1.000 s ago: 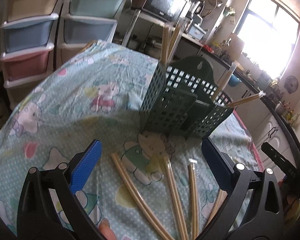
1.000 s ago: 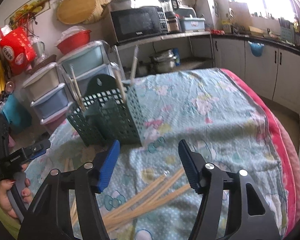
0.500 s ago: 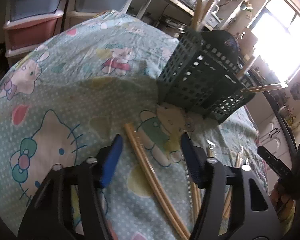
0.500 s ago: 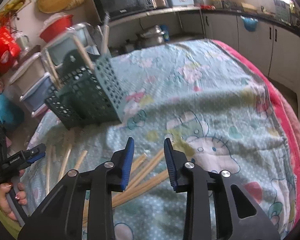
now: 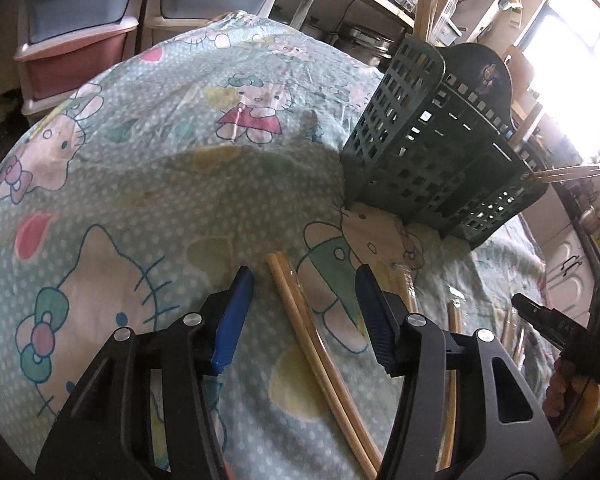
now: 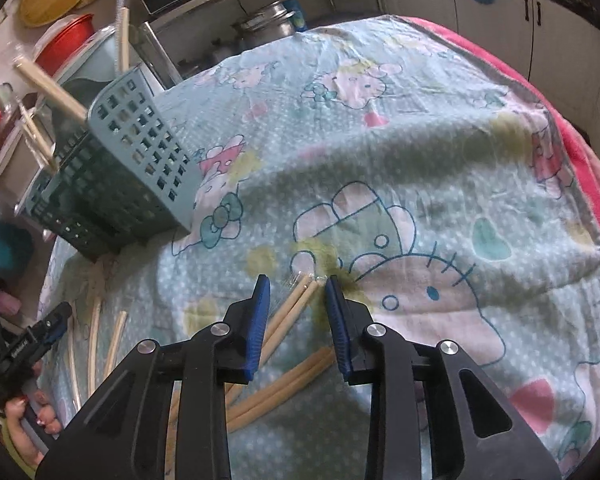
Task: Organize utensils
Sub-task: 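Close the left tool on loose chopsticks while the right tool closes on chopsticks too, then lift the held chopsticks with both tools and carry them above the caddy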
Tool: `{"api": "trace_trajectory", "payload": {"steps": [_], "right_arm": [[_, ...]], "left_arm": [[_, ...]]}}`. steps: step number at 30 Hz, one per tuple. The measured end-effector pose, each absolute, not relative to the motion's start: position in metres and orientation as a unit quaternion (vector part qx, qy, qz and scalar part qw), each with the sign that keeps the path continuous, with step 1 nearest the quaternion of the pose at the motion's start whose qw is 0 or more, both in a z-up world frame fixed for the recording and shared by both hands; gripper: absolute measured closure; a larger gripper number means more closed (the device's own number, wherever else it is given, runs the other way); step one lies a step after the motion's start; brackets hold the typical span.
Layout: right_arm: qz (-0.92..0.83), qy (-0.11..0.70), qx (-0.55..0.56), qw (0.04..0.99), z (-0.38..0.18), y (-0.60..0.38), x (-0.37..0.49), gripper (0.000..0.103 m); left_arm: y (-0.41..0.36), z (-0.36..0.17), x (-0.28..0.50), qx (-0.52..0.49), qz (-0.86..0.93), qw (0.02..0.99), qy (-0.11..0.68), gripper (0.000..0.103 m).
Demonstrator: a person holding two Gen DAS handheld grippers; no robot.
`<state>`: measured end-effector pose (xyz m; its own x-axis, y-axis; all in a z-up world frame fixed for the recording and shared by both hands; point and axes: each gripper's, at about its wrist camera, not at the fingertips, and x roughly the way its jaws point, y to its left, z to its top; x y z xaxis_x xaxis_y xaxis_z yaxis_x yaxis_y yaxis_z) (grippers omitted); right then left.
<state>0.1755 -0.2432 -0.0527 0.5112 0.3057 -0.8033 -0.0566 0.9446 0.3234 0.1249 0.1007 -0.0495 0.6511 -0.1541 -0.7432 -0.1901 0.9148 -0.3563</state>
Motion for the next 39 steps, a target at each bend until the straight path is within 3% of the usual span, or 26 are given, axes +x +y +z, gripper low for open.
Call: {"api": "trace_trajectory", "payload": {"steps": [3,6,8,19,39], "right_arm": [[0.101,0.483,0.126,0.861,-0.055,-0.243,0.180,0.084],[0.103,0.476,0.129,0.864,-0.055,-0.244,0.181,0.090],[0.107,0.469,0.140,0.865,-0.053,-0.246,0.180,0.094],[0.147,0.404,0.182,0.885,-0.020,-0.259,0.158,0.096],[0.206,0.259,0.147,0.932,0.082,-0.243,0.113,0.099]], "left_arm": [[0.099,-0.050,0.129,-0.199,0.017,0.888,0.415,0.061],[0.102,-0.052,0.132,-0.197,0.026,0.888,0.414,0.074],[0.107,-0.053,0.132,-0.203,0.033,0.886,0.415,0.088],[0.115,-0.041,0.125,-0.245,-0.005,0.888,0.389,0.098],[0.075,0.070,0.108,-0.211,-0.099,0.933,0.273,0.100]]}}
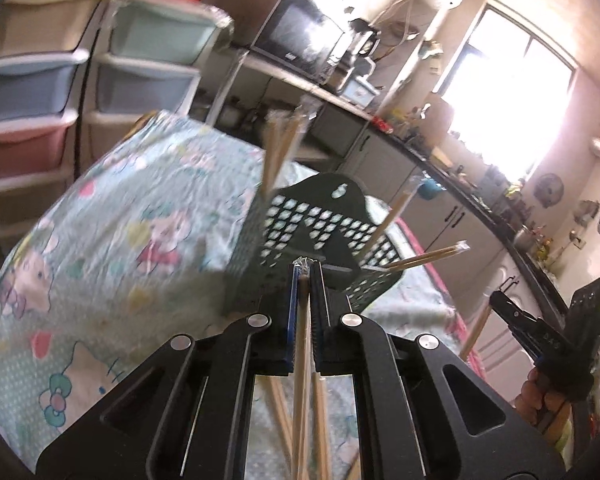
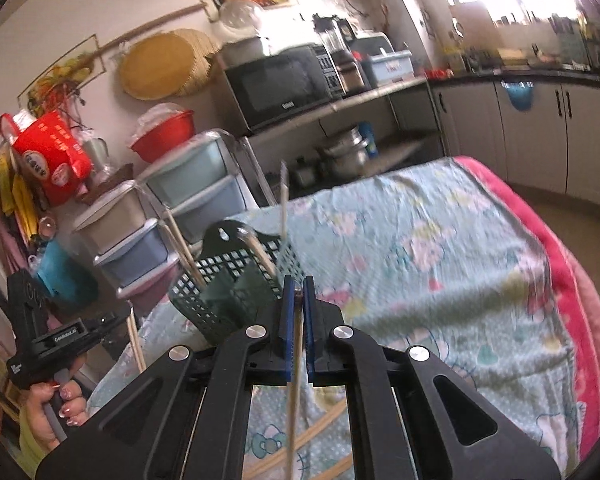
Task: Organize utensils
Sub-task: 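Lift the held chopsticks with both tools and carry them above the caddy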
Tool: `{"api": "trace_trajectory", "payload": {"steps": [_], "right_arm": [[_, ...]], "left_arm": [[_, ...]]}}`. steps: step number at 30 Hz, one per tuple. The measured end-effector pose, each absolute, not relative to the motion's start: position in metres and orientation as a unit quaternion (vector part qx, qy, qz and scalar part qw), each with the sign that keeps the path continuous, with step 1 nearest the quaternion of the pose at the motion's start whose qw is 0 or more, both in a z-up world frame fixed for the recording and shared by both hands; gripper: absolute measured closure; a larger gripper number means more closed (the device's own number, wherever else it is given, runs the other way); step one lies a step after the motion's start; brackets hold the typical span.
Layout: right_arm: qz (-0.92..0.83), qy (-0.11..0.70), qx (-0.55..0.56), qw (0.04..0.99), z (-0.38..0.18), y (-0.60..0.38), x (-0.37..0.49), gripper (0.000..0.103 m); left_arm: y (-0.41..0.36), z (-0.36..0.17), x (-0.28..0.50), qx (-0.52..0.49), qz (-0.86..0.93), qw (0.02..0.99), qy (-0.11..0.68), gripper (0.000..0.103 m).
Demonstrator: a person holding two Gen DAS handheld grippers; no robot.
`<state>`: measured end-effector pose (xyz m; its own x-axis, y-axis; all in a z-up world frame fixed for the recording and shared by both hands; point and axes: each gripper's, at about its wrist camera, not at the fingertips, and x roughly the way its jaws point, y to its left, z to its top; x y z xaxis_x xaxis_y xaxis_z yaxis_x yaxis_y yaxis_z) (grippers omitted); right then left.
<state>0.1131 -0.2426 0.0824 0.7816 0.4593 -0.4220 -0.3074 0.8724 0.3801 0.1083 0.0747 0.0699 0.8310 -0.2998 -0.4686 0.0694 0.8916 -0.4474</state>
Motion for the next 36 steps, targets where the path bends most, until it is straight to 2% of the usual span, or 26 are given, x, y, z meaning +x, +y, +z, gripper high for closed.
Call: {"api": "trace_trajectory", "payload": {"steps": [13,36], "right_arm": [[0.237,0.211,0.114,0.942,0.118,-0.218,0.097,0.099],[0.271,0.162,0.089,0.945,0.159,-0.180,0.105,0.099]], "left_arm": [[0.047,0.111,0.111,-0.179,-0.136,0.947,0.230,0.100],[0.050,0.182,0.126,-0.151,-0.103,0.974,0.134,0.100]]}}
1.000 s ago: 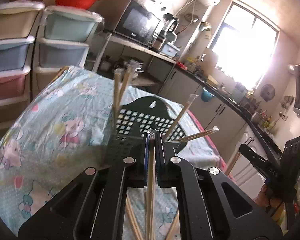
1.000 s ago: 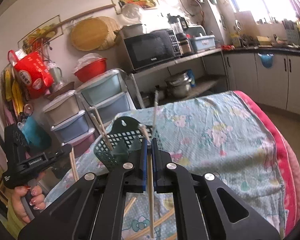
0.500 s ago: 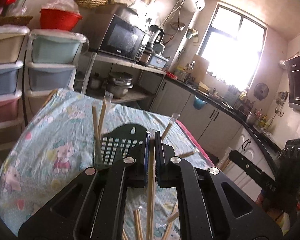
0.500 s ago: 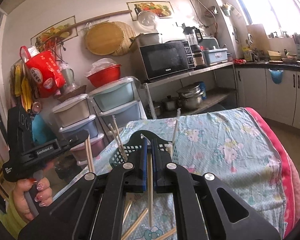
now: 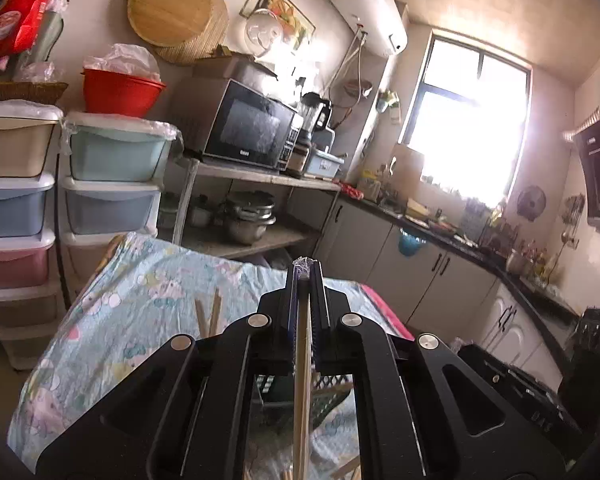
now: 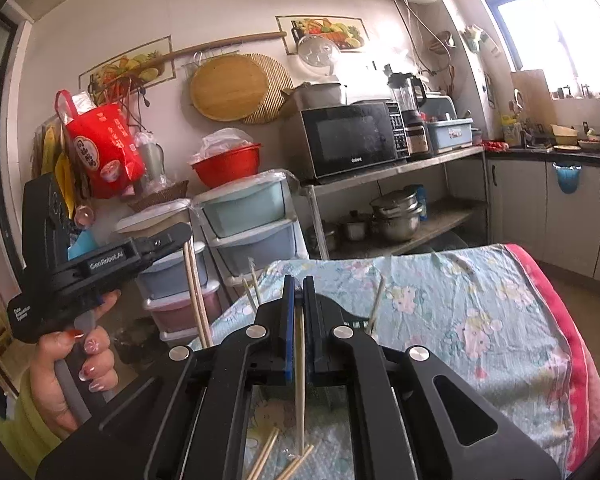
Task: Organize utensils
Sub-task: 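Lift the held chopsticks with both tools and carry them above the caddy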
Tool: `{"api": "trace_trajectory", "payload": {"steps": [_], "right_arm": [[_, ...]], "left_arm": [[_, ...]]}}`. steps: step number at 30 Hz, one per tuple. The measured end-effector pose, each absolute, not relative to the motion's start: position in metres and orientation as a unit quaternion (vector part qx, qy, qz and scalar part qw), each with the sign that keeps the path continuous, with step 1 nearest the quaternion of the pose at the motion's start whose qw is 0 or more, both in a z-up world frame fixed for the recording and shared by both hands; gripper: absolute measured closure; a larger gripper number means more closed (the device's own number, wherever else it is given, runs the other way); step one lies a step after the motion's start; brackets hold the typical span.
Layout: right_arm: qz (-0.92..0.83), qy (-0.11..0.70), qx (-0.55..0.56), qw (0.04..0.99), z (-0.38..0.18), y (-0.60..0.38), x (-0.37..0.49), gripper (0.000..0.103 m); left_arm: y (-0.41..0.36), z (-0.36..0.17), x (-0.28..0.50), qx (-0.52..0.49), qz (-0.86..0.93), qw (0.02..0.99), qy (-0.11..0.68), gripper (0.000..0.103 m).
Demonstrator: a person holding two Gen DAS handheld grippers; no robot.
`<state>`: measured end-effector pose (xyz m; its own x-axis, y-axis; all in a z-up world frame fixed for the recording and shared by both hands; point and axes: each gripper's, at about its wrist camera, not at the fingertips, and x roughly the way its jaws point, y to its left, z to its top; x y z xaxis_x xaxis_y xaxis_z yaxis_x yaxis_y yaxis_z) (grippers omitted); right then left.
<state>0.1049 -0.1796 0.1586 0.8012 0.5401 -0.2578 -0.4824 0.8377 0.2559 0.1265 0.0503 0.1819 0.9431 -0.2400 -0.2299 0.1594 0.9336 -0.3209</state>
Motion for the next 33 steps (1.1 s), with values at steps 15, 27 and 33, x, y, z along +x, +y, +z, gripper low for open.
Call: {"api": "trace_trajectory", "payload": {"steps": [15,27,33], "right_arm": [[0.275,0.116,0.081,0.951,0.193,-0.163,0.120,0.099],[0.265,0.068,0.070,0.959,0.220,-0.149,0.143,0.099],[0.256,0.052,0.054,0.964,0.218,-0.139,0.157,0.099]], "left_arm": [[0.056,0.216,0.145,-0.137,-0.072,0.985,0.082,0.100],[0.059,0.221,0.165,-0.127,-0.052,0.988,0.070,0.100],[0.062,0.209,0.184,-0.124,-0.034,0.989,0.079,0.100]]}}
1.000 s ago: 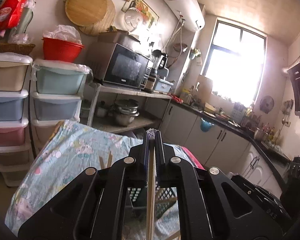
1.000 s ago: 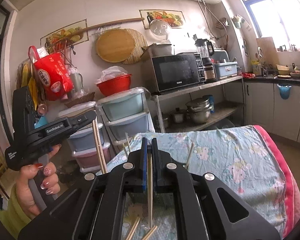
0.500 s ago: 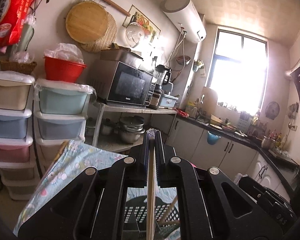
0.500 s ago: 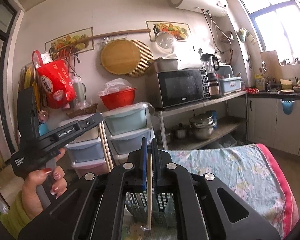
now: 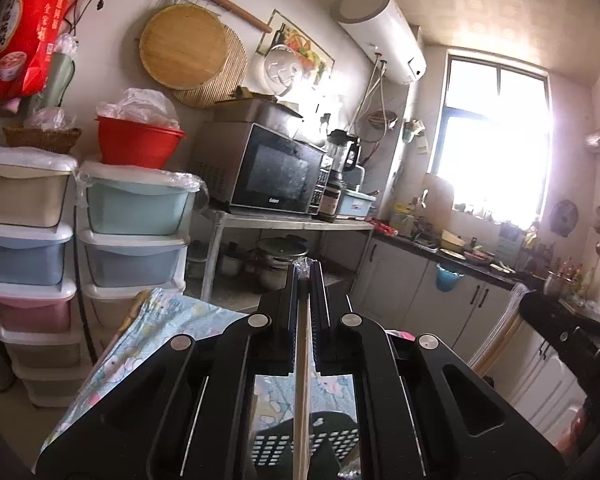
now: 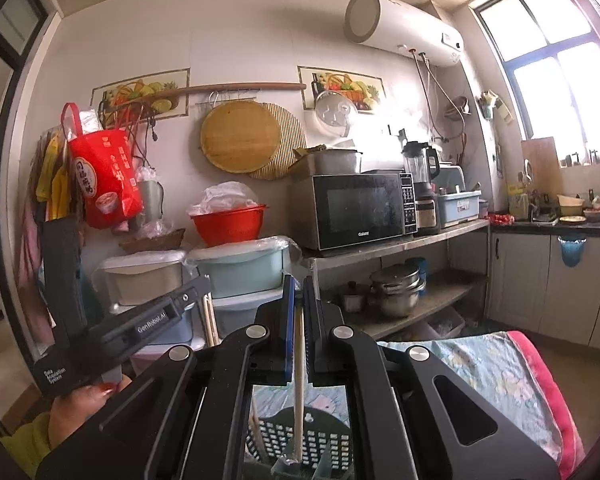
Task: Organize utensils
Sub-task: 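Lift the held chopsticks with both tools and carry them above the caddy, then lower the chopsticks into the caddy and open both tools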
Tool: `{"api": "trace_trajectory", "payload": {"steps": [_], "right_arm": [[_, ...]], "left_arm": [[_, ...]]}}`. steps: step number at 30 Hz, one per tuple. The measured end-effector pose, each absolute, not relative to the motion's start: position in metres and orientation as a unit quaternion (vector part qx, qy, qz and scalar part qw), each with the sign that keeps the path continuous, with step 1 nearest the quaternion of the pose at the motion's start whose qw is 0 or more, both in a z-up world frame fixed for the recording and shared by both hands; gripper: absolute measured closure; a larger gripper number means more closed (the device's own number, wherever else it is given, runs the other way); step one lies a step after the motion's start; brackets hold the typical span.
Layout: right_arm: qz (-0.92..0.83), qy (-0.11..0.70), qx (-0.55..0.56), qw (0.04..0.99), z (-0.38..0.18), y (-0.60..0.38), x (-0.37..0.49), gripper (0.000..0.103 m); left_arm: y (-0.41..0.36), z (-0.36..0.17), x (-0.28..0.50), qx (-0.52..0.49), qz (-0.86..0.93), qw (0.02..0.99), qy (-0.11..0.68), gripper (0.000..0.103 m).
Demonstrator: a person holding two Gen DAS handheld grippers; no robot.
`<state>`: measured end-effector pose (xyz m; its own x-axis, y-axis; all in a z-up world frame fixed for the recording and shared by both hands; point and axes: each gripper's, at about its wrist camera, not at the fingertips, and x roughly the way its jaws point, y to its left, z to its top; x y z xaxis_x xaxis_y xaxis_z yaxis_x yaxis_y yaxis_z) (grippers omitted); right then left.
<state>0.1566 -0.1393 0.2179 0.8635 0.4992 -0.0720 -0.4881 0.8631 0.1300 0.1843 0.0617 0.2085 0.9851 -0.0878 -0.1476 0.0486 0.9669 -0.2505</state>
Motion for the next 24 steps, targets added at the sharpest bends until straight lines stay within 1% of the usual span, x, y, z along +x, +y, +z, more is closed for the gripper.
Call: {"api": "trace_trajectory", "payload": {"steps": [10,24], "right_arm": [[0.254,0.059,0.038,0.965,0.194,-0.123,0.177,0.099],[0.250,0.095,0.049,0.962,0.165,-0.114,0.206,0.098]], "left_arm": [[0.067,0.183,0.205,-0.125,-0.016,0.988,0.089,0.100],[0.067,0.148,0.227,-0.123,-0.022,0.986,0.110,0.100]]}}
